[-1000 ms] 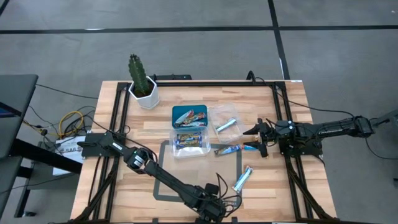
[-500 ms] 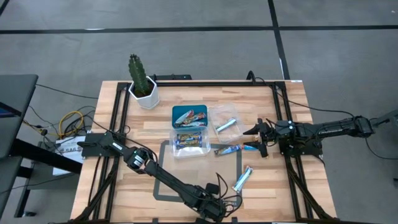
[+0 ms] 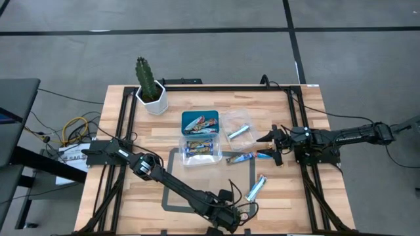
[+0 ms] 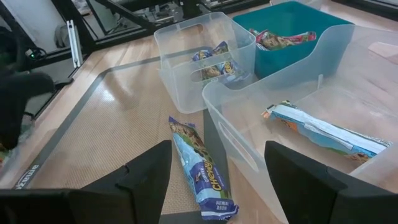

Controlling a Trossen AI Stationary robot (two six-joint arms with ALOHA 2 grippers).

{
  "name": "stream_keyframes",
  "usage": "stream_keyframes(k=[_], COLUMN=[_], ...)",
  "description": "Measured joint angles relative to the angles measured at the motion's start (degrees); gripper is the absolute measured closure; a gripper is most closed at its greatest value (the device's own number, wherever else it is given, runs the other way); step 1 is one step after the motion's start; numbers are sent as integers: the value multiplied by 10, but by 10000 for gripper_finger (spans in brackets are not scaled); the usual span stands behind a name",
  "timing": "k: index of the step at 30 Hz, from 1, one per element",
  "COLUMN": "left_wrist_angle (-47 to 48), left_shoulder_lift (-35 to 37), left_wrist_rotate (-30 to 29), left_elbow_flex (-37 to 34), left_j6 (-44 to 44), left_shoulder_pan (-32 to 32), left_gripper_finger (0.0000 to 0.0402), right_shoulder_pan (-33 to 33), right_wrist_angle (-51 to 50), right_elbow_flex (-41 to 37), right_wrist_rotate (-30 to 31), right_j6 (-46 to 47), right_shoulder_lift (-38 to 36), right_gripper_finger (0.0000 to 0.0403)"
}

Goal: Pick and place Granola Bars by type
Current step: Put the orange granola bar into the right transparent bin

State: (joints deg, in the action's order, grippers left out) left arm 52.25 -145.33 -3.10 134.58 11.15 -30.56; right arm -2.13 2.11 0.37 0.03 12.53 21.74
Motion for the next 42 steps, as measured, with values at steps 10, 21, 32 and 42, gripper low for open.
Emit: stream_keyframes(k=[10, 21, 32, 42], left_wrist_angle=[101, 154, 123, 52], left_shoulder_lift=[85, 136, 138, 166], left_wrist_rotate=[-35, -70, -77, -47], left_elbow_flex=[2, 2, 2, 3], left_j6=[-42, -75, -79, -129], left_shoulder_pan=[43, 91, 106, 205], left_gripper_finger=[347, 347, 347, 347], right_shoulder_pan=[0, 0, 0, 0], right_wrist_angle=[0, 0, -3, -3], right_elbow_flex=[0, 0, 0, 0], right_wrist_rotate=[0, 0, 0, 0], right_j6=[0, 0, 0, 0], right_shoulder_lift=[0, 0, 0, 0], right_gripper_finger=[154, 154, 154, 154])
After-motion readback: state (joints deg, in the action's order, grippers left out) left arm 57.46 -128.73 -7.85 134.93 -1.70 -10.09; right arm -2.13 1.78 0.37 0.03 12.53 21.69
